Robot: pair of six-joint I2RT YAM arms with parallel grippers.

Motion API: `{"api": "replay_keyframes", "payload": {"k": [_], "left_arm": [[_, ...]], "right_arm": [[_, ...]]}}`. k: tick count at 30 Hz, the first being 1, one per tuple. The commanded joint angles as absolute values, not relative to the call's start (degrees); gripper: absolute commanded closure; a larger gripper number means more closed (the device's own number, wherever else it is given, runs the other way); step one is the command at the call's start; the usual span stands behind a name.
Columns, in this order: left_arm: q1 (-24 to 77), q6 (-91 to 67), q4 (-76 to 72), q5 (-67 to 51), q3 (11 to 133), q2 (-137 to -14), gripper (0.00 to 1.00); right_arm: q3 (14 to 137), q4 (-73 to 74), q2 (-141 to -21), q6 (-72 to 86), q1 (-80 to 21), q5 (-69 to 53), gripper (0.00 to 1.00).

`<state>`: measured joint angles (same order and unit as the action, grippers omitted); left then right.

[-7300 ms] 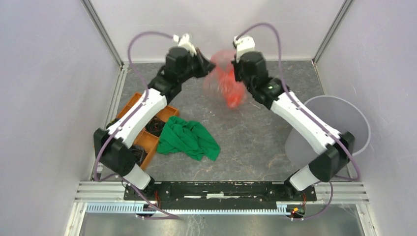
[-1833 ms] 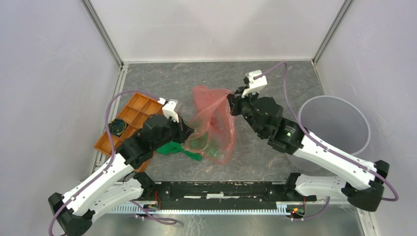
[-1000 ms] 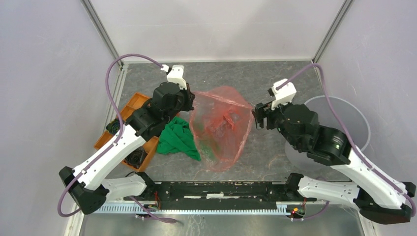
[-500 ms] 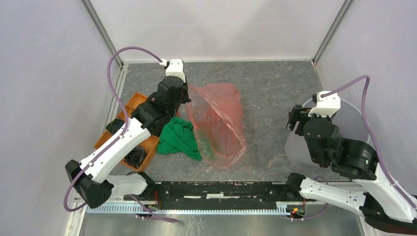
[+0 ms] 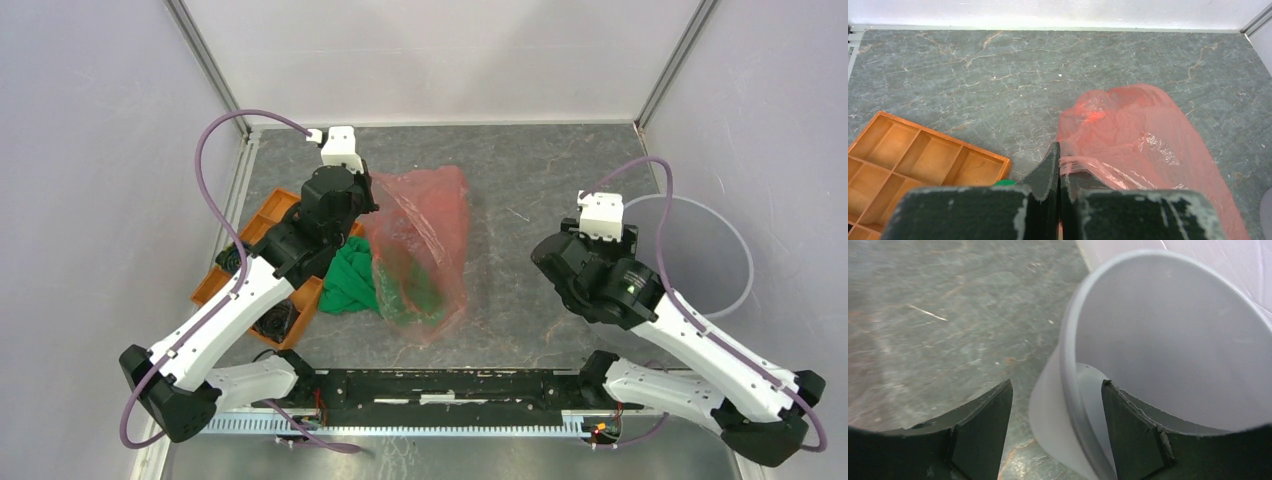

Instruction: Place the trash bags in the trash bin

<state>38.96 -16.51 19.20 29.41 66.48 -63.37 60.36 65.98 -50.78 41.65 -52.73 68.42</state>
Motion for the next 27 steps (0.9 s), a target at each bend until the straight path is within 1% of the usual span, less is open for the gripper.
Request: {"api": "replay_keyframes", "payload": {"k": [1, 5, 7, 10, 12, 14, 16, 18, 22, 24, 27], "left_arm": [[38.41, -12.46, 15.91, 29.16, 65.89, -62.61, 0.98], [38.23, -12.73, 15.56, 27.01, 65.49, -62.27, 0.98], [38.16, -12.72, 15.57, 27.05, 65.33, -62.14, 0.98], [38.04, -12.73, 15.56, 27.24, 65.3, -61.99, 0.98], [37.97, -12.74, 15.72, 27.25, 65.58, -61.9, 0.98], [37.97, -13.03, 16.14, 27.05, 66.09, -61.8, 0.98], [37.97, -13.24, 16.63, 26.39, 67.11, -61.74, 0.98], [38.03, -13.52, 17.32, 25.82, 68.49, -61.65, 0.98], [37.97, -13.67, 18.6, 25.66, 70.88, -61.08, 0.98], [37.97, -13.27, 18.92, 25.9, 71.62, -60.56, 0.98], [37.97, -11.94, 19.97, 28.16, 72.94, -59.77, 0.98]], "right_arm": [[58.9, 58.6, -50.17, 33.23, -44.67, 66.5, 0.28], [57.69, 53.62, -50.58, 27.63, -38.1, 61.51, 0.29], [57.31, 52.09, -51.29, 25.92, -36.32, 58.52, 0.33], [57.74, 49.81, -52.12, 23.24, -35.24, 52.09, 0.53], [59.39, 48.41, -53.18, 20.31, -35.21, 47.21, 0.65], [61.05, 45.81, -54.04, 15.05, -35.22, 38.21, 0.72], [62.43, 43.47, -55.14, 11.1, -35.2, 28.64, 0.75], [64.31, 42.51, -57.04, 9.08, -35.19, 19.61, 0.82], [66.33, 39.57, -60.97, 7.53, -35.48, 4.11, 0.9], [66.52, 37.83, -62.12, 7.54, -36.69, 0.35, 0.92], [67.08, 35.79, -62.99, 7.41, -40.13, -1.77, 0.93]]}}
